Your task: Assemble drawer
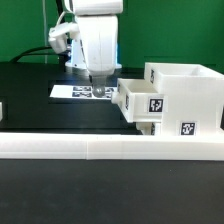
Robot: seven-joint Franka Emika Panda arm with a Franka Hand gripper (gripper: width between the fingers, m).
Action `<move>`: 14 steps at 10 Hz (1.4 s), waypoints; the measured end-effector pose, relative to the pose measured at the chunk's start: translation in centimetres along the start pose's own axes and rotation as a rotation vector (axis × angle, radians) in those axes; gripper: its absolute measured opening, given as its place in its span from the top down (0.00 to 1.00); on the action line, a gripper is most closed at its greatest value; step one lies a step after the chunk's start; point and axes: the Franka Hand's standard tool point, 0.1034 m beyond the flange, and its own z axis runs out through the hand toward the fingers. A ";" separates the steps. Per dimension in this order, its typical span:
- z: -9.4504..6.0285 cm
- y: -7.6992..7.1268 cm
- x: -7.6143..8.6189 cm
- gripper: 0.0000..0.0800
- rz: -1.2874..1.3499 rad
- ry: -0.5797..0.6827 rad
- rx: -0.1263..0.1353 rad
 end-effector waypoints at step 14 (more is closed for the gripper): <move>0.8 2.6 2.8 0.19 -0.036 0.073 -0.095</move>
Offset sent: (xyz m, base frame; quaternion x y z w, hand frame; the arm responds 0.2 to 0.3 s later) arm 0.0275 0.0259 0.0049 -0.0026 0.0281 -0.0508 0.9983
